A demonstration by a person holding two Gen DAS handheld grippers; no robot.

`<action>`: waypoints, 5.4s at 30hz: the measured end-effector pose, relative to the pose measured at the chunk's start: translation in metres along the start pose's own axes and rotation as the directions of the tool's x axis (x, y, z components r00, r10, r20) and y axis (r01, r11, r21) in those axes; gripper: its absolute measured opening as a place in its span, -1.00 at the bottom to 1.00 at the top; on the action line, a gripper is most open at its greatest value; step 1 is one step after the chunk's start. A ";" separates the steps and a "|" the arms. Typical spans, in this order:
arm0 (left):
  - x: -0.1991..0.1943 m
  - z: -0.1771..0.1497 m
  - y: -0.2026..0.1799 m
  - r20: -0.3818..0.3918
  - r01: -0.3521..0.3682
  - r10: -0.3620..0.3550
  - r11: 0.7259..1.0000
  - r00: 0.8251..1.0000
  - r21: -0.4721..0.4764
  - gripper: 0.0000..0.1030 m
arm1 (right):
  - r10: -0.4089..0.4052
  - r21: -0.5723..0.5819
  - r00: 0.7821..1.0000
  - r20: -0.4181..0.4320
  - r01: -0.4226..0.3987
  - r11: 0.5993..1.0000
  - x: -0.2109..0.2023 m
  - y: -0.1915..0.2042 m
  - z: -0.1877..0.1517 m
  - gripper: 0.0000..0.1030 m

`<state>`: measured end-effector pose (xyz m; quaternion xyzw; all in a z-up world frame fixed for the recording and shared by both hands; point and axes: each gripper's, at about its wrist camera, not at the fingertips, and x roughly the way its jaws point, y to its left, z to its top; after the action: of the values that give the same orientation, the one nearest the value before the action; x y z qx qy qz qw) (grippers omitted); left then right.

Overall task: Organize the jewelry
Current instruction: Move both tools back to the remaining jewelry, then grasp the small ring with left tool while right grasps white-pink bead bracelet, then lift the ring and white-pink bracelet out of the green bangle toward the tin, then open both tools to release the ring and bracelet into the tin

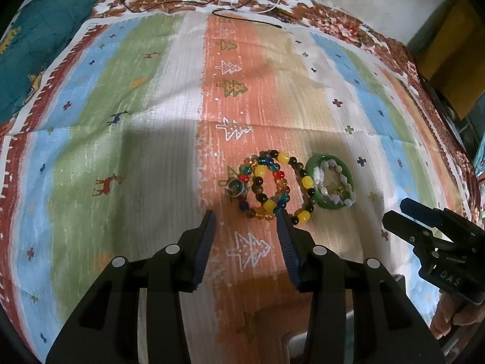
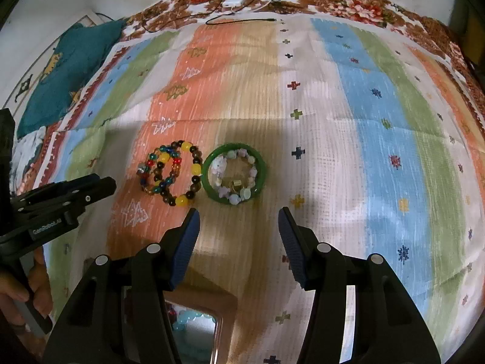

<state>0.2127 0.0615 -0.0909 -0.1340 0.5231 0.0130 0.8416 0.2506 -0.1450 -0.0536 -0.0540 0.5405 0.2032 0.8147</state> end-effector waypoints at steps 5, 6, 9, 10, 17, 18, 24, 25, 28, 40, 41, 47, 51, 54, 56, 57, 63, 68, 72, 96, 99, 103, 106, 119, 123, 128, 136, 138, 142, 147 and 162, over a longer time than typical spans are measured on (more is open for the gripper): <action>0.012 0.004 0.001 -0.014 -0.007 0.007 1.000 1.000 0.003 -0.18 | 0.002 0.019 1.000 -0.025 -0.002 1.000 0.012 -0.004 0.002 0.04; 0.015 0.005 0.002 -0.018 -0.010 0.010 1.000 1.000 0.001 -0.18 | 0.002 0.022 1.000 -0.029 -0.001 1.000 0.014 -0.005 0.002 0.05; 0.022 0.007 0.007 -0.029 -0.016 0.016 1.000 0.999 -0.006 -0.18 | 0.009 0.035 0.999 -0.038 -0.007 0.999 0.019 -0.008 0.004 0.04; 0.024 0.007 0.008 -0.031 -0.018 0.017 1.000 0.999 -0.008 -0.19 | 0.011 0.039 0.999 -0.039 -0.009 0.999 0.020 -0.009 0.004 0.04; 0.031 0.013 0.013 -0.035 -0.015 0.015 1.000 0.999 -0.011 -0.19 | 0.011 0.041 0.999 -0.047 -0.009 0.999 0.025 -0.009 0.007 0.04; 0.033 0.014 0.013 -0.036 -0.015 0.015 1.000 0.999 -0.011 -0.19 | 0.010 0.042 0.999 -0.049 -0.008 0.999 0.027 -0.010 0.008 0.04; 0.038 0.018 0.009 -0.043 0.000 0.000 1.000 0.999 -0.001 -0.19 | 0.008 0.054 0.998 -0.059 -0.005 0.999 0.036 -0.013 0.012 0.04; 0.039 0.019 0.009 -0.043 0.001 -0.001 1.000 0.999 0.002 -0.19 | 0.010 0.056 0.998 -0.061 -0.006 0.998 0.038 -0.014 0.012 0.04; 0.042 0.020 0.008 -0.046 0.004 -0.004 1.000 0.999 0.002 -0.19 | 0.015 0.062 0.997 -0.069 -0.011 0.998 0.042 -0.016 0.013 0.04; 0.056 0.019 0.015 -0.077 0.007 -0.007 1.000 0.997 0.004 -0.41 | 0.036 0.063 0.993 -0.112 -0.029 0.998 0.061 -0.013 0.017 -0.23; 0.056 0.019 0.015 -0.077 0.010 -0.010 1.000 0.997 0.003 -0.41 | 0.038 0.065 0.992 -0.117 -0.030 0.997 0.063 -0.013 0.017 -0.28; 0.057 0.020 0.016 -0.080 0.026 -0.026 1.000 0.996 0.004 -0.60 | 0.051 0.067 0.990 -0.128 -0.043 0.997 0.068 -0.013 0.016 -0.57; 0.058 0.019 0.016 -0.077 0.025 -0.024 1.000 0.997 0.018 -0.61 | 0.052 0.053 0.990 -0.129 -0.046 0.998 0.068 -0.011 0.016 -0.62; 0.057 0.020 0.016 -0.075 0.029 -0.028 0.999 0.997 0.017 -0.61 | 0.055 0.051 0.990 -0.130 -0.048 0.998 0.067 -0.012 0.016 -0.67; 0.057 0.019 0.016 -0.074 0.027 -0.026 0.999 0.997 0.018 -0.61 | 0.054 0.051 0.990 -0.128 -0.047 0.998 0.066 -0.013 0.016 -0.70; 0.056 0.019 0.016 -0.073 0.028 -0.026 0.999 0.997 0.017 -0.61 | 0.054 0.052 0.990 -0.127 -0.047 0.998 0.066 -0.014 0.016 -0.71; 0.047 0.019 0.019 -0.061 0.038 -0.037 0.999 0.997 0.004 -0.61 | 0.057 0.056 0.992 -0.110 -0.051 0.997 0.056 -0.014 0.019 -0.77; 0.038 0.020 0.017 -0.045 0.049 -0.049 0.999 0.998 -0.003 -0.61 | 0.058 0.065 0.993 -0.101 -0.052 0.997 0.050 -0.017 0.020 -0.77; 0.028 0.021 0.014 -0.028 0.061 -0.061 0.998 0.998 -0.002 -0.61 | 0.063 0.070 0.994 -0.088 -0.057 0.996 0.044 -0.018 0.022 -0.77; -0.003 0.011 0.009 0.007 0.090 -0.090 0.996 0.996 -0.017 -0.61 | 0.061 -0.028 0.998 0.003 -0.061 0.998 -0.007 0.010 0.018 -0.77; -0.010 0.008 0.007 0.016 0.087 -0.087 0.996 0.996 -0.011 -0.61 | 0.065 -0.035 0.998 0.013 -0.065 0.997 -0.014 0.013 0.015 -0.77; -0.017 0.002 0.003 0.021 0.068 -0.068 0.998 0.997 0.008 -0.61 | 0.048 -0.059 0.998 0.030 -0.046 0.997 -0.022 0.018 0.011 -0.77; -0.024 -0.002 0.003 0.028 0.060 -0.061 0.998 0.998 0.017 -0.61 | 0.045 -0.068 0.998 0.038 -0.043 0.997 -0.028 0.021 0.008 -0.77; -0.046 -0.020 -0.010 0.071 0.003 -0.008 0.998 0.997 0.066 -0.61 | 0.016 -0.124 0.997 0.077 -0.006 0.992 -0.050 0.033 -0.008 -0.77; -0.055 -0.024 -0.014 0.086 0.006 -0.012 0.997 0.996 0.075 -0.61 | 0.013 -0.138 0.996 0.087 -0.001 0.990 -0.058 0.035 -0.013 -0.77; -0.064 -0.030 -0.021 0.106 0.008 -0.017 0.996 0.994 0.087 -0.61 | 0.029 -0.147 0.994 0.105 -0.013 0.989 -0.068 0.038 -0.017 -0.77; -0.079 -0.039 -0.031 0.128 0.034 -0.048 0.994 0.991 0.105 -0.61 | 0.060 -0.152 0.990 0.124 -0.041 0.988 -0.084 0.042 -0.025 -0.77; -0.083 -0.042 -0.034 0.131 0.041 -0.056 0.993 0.990 0.112 -0.61 | 0.069 -0.153 0.989 0.128 -0.049 0.987 -0.088 0.043 -0.028 -0.77; -0.088 -0.048 -0.039 0.136 0.053 -0.069 0.991 0.988 0.120 -0.61 | 0.086 -0.157 0.987 0.136 -0.065 0.986 -0.095 0.045 -0.033 -0.77; -0.093 -0.057 -0.045 0.134 0.066 -0.084 0.989 0.987 0.133 -0.61 | 0.100 -0.163 0.986 0.133 -0.078 0.984 -0.100 0.047 -0.042 -0.77; -0.092 -0.076 -0.056 0.100 0.084 -0.099 0.986 0.990 0.147 -0.61 | 0.112 -0.180 0.988 0.102 -0.093 0.979 -0.101 0.053 -0.066 -0.77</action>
<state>0.1136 0.0004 -0.0297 -0.0968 0.4701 -0.0559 0.8755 0.1399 -0.1441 0.0176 -0.0858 0.4761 0.2942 0.8243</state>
